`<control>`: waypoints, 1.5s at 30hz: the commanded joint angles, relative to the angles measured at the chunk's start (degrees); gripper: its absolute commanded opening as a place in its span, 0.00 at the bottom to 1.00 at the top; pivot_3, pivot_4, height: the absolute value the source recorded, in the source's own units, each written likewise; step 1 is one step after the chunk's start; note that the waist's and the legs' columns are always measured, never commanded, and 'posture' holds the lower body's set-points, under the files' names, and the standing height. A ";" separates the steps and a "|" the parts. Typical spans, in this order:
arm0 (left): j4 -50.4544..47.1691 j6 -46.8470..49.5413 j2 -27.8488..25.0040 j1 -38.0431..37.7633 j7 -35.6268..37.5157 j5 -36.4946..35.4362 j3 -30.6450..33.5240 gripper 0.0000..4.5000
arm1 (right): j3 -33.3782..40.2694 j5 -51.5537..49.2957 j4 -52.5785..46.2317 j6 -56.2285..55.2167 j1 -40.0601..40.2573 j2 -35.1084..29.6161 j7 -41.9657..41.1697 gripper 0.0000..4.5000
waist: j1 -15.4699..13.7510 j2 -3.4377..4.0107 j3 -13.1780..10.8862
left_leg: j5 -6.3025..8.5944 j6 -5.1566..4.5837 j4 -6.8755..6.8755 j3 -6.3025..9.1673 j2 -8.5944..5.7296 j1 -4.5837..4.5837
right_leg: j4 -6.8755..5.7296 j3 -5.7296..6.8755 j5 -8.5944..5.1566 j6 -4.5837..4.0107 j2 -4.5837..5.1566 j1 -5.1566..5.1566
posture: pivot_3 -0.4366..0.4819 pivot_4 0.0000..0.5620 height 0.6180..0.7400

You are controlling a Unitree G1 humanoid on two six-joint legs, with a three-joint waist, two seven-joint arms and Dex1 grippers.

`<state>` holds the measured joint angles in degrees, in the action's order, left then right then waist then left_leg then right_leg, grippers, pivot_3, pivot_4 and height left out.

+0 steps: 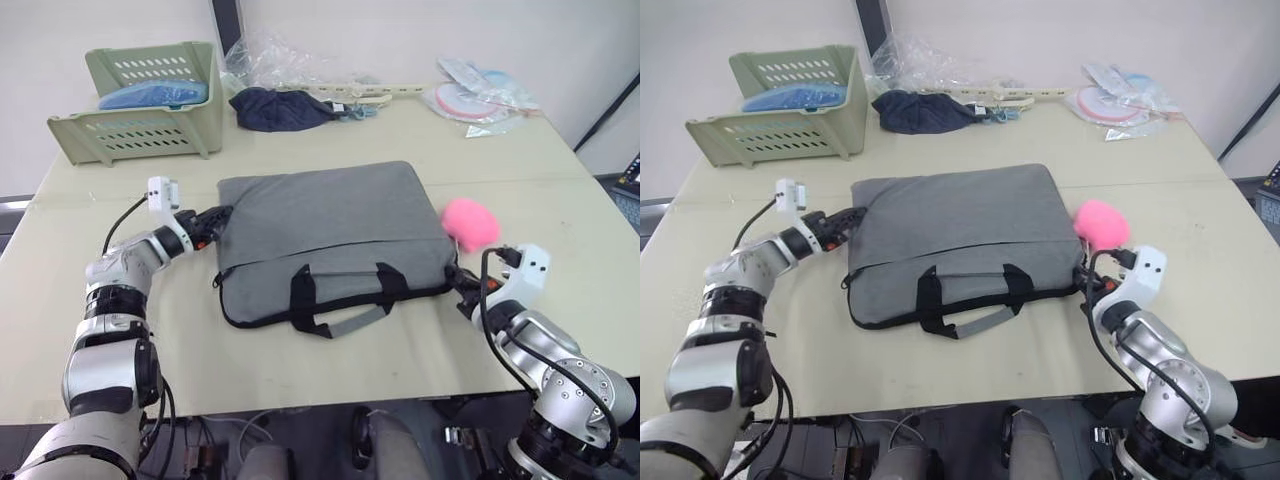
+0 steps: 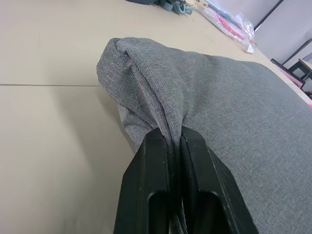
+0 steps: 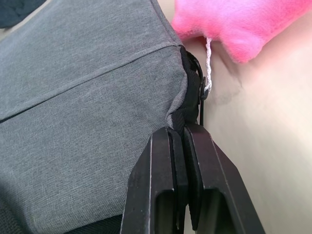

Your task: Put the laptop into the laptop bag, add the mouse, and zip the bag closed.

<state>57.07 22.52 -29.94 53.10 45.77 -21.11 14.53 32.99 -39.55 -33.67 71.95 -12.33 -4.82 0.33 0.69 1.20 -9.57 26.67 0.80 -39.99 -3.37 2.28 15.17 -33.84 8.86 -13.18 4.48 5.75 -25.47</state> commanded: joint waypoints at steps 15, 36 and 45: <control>12.59 -8.67 2.44 8.61 4.63 7.13 -1.86 0.00 | -3.32 -6.17 -11.09 6.15 7.81 8.36 5.43 0.01 | 0.86 -0.20 0.11 | 0.00 -0.01 0.03 0.03 -0.01 0.00 | 0.00 0.02 0.00 0.00 0.00 0.00 | 0.48 0.27 1.00; 11.42 -7.33 1.49 6.40 5.98 8.02 -1.79 1.00 | -3.99 -5.95 -10.41 5.64 5.89 4.75 4.75 0.71 | 1.23 -0.22 0.12 | -0.01 -0.02 0.02 0.03 0.00 -0.03 | -0.04 0.00 0.00 0.00 0.00 0.00 | 0.48 0.27 1.00; 3.79 -3.22 -3.40 0.82 6.91 5.93 0.33 1.00 | 0.28 -9.22 -15.78 5.95 5.42 -4.64 4.32 0.71 | 1.28 -0.20 0.11 | -0.01 -0.02 0.03 0.02 -0.01 -0.01 | 0.00 -0.01 0.00 0.00 0.00 -0.03 | 0.48 0.27 1.00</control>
<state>62.85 18.31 -31.43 55.05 52.49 -14.89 14.18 31.39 -46.79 -46.02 77.84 -6.55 -8.20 5.60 1.97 1.00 -9.46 26.67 0.78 -39.96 -3.35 2.28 15.16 -33.85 8.85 -13.18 4.47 5.75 -25.51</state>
